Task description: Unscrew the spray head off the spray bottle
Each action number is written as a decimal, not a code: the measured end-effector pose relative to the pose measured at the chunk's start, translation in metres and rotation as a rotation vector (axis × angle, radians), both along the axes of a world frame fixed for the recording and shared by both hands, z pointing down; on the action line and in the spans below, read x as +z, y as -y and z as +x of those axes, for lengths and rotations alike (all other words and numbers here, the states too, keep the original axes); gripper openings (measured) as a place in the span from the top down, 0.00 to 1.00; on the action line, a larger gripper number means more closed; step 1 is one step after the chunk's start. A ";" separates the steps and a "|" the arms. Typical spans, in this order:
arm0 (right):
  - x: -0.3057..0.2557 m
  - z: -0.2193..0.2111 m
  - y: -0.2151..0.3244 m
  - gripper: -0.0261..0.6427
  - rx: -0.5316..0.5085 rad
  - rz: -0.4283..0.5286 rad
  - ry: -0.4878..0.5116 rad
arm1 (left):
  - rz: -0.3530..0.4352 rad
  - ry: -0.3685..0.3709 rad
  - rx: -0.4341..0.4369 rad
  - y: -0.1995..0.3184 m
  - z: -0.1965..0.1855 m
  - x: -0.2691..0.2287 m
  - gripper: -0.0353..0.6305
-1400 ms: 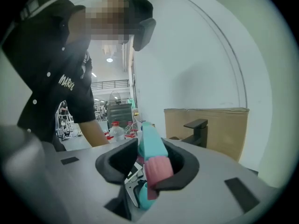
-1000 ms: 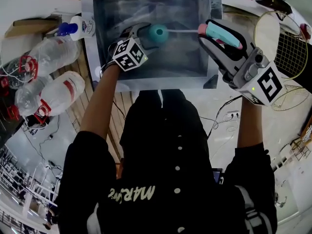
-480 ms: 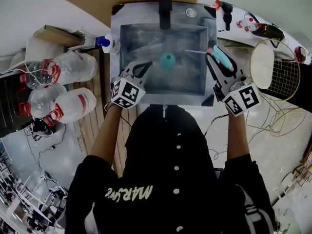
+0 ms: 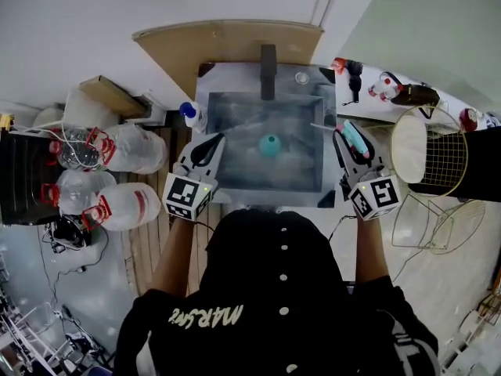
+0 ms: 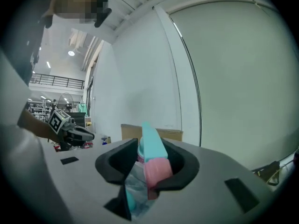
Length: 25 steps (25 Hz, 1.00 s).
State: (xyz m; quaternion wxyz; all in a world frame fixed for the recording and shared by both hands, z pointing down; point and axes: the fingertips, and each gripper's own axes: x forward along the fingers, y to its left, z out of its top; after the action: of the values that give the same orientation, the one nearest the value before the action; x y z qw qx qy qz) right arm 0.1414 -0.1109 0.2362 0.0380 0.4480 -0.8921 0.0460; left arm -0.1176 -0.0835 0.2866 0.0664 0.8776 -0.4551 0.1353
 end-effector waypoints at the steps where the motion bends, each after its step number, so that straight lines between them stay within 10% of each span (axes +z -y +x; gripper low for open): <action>1: -0.003 0.003 -0.003 0.74 0.013 0.004 0.004 | -0.004 0.000 -0.030 -0.002 -0.005 -0.005 0.91; 9: -0.022 0.036 -0.008 0.74 0.152 0.039 0.002 | 0.083 0.048 -0.195 -0.015 -0.025 -0.045 0.91; 25: -0.034 0.033 -0.018 0.74 0.171 0.071 0.010 | 0.149 0.042 -0.147 -0.016 -0.018 -0.063 0.91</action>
State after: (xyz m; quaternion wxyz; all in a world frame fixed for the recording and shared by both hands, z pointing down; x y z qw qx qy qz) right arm 0.1744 -0.0926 0.2020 0.0134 0.5235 -0.8517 0.0198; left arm -0.1361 -0.0680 0.2236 0.0011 0.8412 -0.5285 0.1142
